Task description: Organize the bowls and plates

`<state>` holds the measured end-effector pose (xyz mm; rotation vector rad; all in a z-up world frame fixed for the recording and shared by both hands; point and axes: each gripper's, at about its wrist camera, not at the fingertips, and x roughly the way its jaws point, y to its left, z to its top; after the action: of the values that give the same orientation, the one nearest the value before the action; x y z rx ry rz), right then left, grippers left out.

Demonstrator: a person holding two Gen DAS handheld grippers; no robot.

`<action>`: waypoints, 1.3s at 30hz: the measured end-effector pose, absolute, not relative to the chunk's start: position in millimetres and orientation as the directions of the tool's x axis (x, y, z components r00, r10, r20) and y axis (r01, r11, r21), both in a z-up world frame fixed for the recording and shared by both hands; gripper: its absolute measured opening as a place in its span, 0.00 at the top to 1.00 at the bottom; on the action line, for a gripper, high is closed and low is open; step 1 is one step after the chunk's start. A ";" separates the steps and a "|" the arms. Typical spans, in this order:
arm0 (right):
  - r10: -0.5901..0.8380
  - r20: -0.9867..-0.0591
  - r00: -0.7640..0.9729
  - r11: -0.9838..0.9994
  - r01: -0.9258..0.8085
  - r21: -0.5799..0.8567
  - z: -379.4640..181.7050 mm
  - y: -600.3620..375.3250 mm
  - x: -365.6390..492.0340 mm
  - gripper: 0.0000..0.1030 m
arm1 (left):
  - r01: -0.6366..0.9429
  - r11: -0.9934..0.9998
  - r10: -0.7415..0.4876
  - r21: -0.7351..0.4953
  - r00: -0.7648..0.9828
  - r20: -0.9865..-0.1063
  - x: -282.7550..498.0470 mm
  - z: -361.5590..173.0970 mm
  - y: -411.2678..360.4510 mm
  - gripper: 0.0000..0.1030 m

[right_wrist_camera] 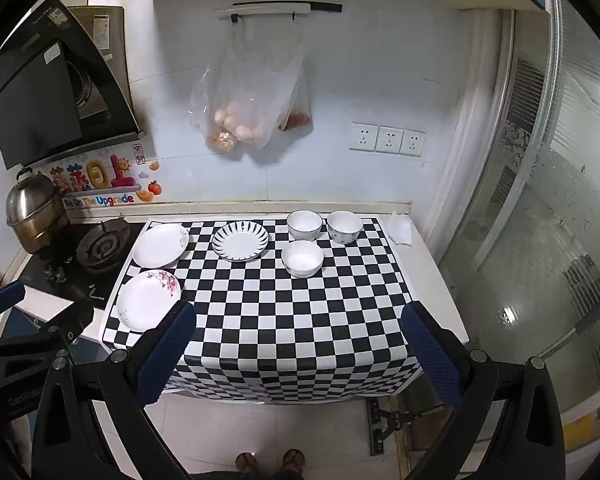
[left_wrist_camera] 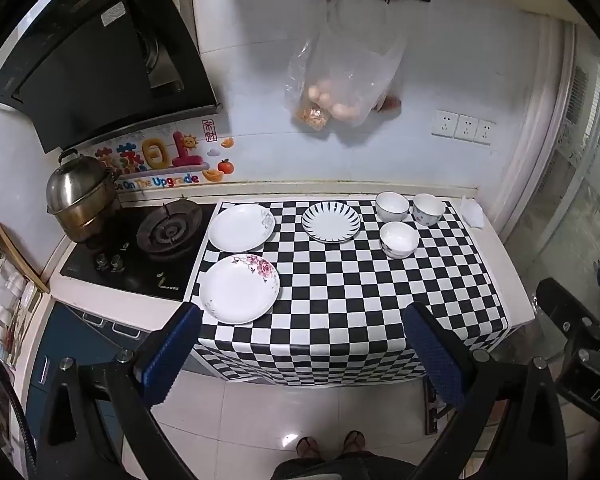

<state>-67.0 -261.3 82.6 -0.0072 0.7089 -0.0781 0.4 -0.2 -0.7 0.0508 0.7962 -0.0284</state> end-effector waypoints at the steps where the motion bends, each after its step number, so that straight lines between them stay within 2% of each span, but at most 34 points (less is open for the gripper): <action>1: -0.074 -0.652 0.755 0.997 0.068 -0.034 81.8 -262.0 -67.7 0.00 | 0.036 0.999 -0.001 0.035 0.707 -0.708 -1.3 1.1 0.3 0.00; 8: -0.066 -0.679 0.731 0.998 0.064 -0.029 80.6 -261.9 -64.2 0.00 | 0.035 0.999 0.000 0.034 0.700 -0.714 0.9 4.5 -1.6 0.00; 39: -0.081 -0.663 0.744 0.995 0.097 -0.013 86.7 -270.9 -73.7 0.00 | 0.033 0.999 -0.007 0.024 0.716 -0.698 -2.7 20.1 3.8 0.00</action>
<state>-73.7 -270.9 86.7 0.0226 0.7256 -0.0978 -2.7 3.8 20.1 0.0357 0.7719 -0.0219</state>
